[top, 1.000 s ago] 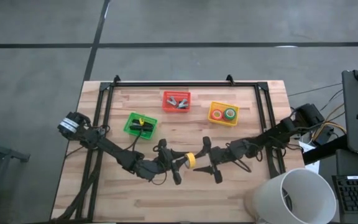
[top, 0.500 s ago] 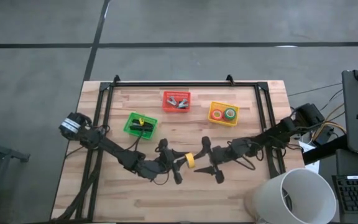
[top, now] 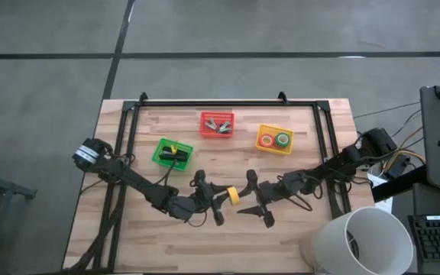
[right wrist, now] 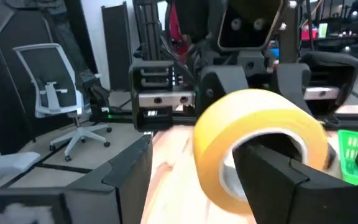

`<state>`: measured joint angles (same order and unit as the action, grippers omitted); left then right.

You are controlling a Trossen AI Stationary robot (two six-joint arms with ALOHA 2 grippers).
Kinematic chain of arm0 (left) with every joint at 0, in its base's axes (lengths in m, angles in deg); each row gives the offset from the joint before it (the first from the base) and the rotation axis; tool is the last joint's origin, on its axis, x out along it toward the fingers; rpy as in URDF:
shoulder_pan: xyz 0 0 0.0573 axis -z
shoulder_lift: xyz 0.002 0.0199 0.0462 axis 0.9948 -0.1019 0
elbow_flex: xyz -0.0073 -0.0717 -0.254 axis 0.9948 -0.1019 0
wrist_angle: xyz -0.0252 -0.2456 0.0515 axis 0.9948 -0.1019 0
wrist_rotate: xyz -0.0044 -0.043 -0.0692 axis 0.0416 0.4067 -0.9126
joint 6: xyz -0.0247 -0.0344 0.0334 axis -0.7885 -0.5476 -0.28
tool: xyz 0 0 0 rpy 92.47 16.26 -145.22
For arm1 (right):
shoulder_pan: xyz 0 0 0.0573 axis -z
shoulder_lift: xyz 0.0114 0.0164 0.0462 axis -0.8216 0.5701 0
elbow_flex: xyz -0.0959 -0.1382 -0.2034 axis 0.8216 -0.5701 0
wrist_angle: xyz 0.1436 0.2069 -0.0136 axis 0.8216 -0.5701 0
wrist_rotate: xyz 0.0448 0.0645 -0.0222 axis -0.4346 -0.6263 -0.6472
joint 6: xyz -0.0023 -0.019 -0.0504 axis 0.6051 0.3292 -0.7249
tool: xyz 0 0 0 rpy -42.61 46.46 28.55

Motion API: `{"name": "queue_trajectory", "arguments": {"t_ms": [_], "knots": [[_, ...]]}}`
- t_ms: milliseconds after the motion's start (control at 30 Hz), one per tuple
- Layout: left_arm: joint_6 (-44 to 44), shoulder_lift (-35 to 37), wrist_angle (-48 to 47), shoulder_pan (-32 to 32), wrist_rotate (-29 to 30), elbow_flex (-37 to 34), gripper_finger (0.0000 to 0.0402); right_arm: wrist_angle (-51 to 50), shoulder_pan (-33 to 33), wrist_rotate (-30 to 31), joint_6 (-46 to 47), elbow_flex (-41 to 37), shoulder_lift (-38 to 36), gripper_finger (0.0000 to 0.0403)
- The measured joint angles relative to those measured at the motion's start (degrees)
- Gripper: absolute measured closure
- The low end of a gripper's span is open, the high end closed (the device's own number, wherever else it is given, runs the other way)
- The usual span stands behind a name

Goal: Pick and place Stapler, Stapler remover, tape
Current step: Put the yellow tape into the yellow basket

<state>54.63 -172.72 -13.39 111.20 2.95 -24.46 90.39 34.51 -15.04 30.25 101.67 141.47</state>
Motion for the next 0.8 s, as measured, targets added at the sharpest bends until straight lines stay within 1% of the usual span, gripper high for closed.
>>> {"name": "queue_trajectory", "arguments": {"t_ms": [100,200,333,467,533,567,667,800], "knots": [[0.0,0.0,0.4,0.0,-0.1,0.0,0.0339,-0.2,0.0,0.0,-0.2,0.5,0.6,0.0201],[0.0,0.0,0.4,0.0,-0.2,0.0,0.0333,-0.6,0.0,0.0,-0.2,0.9,0.7,0.0228],[0.2,0.0,0.3,0.0,-0.8,0.0,0.0327,-1.7,0.0,0.1,-0.3,0.8,0.7,0.0280],[1.1,0.0,0.3,0.0,-1.1,0.0,0.0329,-1.7,0.1,0.3,-0.9,0.8,0.7,0.0341],[1.8,0.0,0.3,0.0,-1.2,0.0,0.0330,-1.7,0.2,0.2,-1.0,0.8,0.7,0.0363],[2.2,0.0,0.4,0.0,-1.2,0.0,0.0330,-1.8,0.2,0.2,-1.0,0.8,0.7,0.0369],[3.5,0.0,0.4,0.0,-1.1,0.0,0.0324,-2.8,0.2,0.2,-0.9,0.8,0.4,0.0369],[4.1,0.1,0.4,0.0,-0.8,0.0,0.0305,-4.1,0.5,0.2,0.7,0.7,0.2,0.0363]]}}
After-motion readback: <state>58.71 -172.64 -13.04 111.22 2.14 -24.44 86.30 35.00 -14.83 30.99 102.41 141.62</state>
